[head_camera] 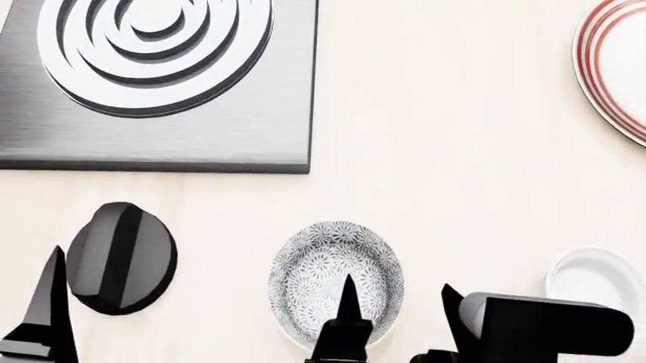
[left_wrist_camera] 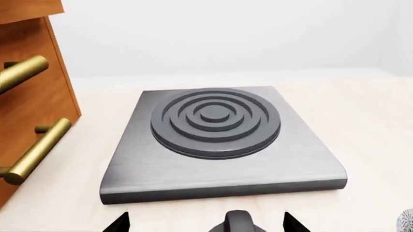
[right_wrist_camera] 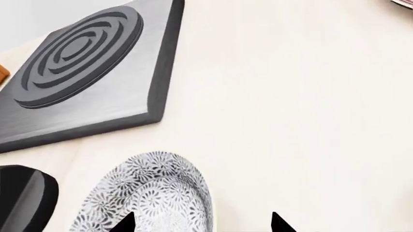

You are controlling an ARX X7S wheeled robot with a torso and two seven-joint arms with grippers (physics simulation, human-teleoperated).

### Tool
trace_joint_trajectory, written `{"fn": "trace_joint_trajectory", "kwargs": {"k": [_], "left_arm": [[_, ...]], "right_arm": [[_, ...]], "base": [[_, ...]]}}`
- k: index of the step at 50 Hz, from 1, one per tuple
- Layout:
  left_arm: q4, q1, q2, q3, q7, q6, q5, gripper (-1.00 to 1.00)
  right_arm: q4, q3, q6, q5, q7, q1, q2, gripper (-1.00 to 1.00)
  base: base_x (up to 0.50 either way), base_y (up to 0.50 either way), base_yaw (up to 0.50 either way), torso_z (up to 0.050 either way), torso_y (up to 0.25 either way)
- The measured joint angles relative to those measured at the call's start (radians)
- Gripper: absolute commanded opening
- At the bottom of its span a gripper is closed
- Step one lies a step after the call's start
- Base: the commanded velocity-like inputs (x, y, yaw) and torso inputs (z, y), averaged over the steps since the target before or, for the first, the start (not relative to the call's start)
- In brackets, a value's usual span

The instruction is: Pick the akita bowl next to the ramekin and place it on the plate.

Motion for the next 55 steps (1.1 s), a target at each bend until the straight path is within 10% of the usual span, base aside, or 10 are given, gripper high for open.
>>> {"fn": "trace_joint_trajectory", "kwargs": {"k": [18, 19, 55], "left_arm": [[-0.003, 0.006, -0.005, 0.003, -0.002, 0.007, 0.0, 1.0], [-0.003, 0.006, -0.005, 0.003, -0.002, 0.008, 0.0, 1.0], [-0.01, 0.017, -0.013, 0.011, -0.003, 0.02, 0.003, 1.0]], "right_arm": [[0.065, 0.001, -0.022, 0.014, -0.049, -0.016, -0.022, 1.0], [0.069, 0.001, -0.023, 0.015, -0.052, -0.017, -0.024, -1.0], [0.072, 0.033, -0.079, 0.074, -0.089, -0.035, -0.035, -1.0]], "base": [[0.0, 0.0, 0.0, 0.0, 0.0], [0.0, 0.0, 0.0, 0.0, 0.0], [0.0, 0.0, 0.0, 0.0, 0.0]]}}
